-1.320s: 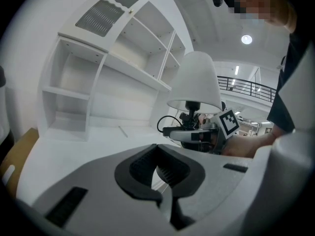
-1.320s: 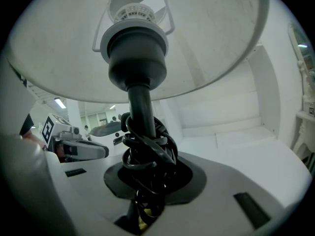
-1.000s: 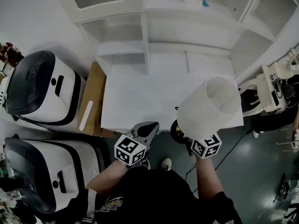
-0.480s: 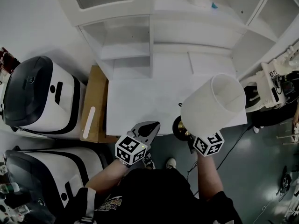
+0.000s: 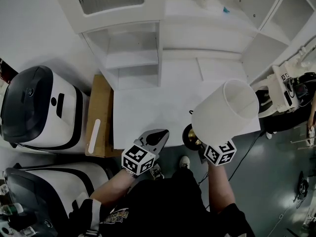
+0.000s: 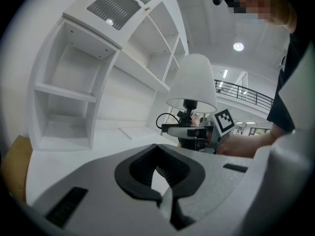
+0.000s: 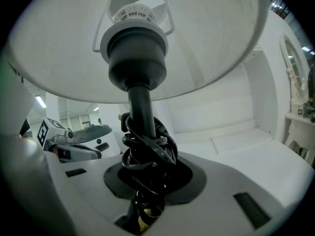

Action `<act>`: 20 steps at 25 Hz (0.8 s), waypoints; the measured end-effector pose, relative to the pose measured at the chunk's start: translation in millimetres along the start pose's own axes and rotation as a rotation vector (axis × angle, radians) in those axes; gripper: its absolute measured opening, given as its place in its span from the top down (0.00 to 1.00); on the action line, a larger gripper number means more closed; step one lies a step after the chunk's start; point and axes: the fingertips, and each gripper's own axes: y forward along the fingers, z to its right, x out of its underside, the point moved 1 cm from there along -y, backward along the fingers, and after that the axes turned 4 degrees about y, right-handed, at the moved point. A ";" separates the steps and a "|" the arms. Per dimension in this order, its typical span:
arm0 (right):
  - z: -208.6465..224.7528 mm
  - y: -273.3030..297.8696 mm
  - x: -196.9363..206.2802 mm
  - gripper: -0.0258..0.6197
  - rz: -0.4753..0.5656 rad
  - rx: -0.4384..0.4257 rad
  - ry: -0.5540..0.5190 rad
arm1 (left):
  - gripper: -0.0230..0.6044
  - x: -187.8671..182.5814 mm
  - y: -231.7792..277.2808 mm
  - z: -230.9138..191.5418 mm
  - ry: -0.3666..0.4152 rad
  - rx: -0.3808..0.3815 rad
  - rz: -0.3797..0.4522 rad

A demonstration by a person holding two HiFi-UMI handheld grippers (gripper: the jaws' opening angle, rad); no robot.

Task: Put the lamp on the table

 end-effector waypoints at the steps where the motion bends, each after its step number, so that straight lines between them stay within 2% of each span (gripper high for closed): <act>1: 2.6 2.2 -1.4 0.80 0.000 0.002 -0.001 | 0.95 -0.5 1.9 -1.9 -0.002 -0.001 0.001; 12: 38.5 35.8 -21.7 0.80 -0.048 -0.087 -0.041 | 0.95 -16.8 43.4 -15.4 -0.033 -0.071 0.031; 20: 64.5 70.6 -37.8 0.80 -0.044 -0.156 -0.053 | 0.95 -31.1 66.6 -32.4 -0.051 -0.134 0.054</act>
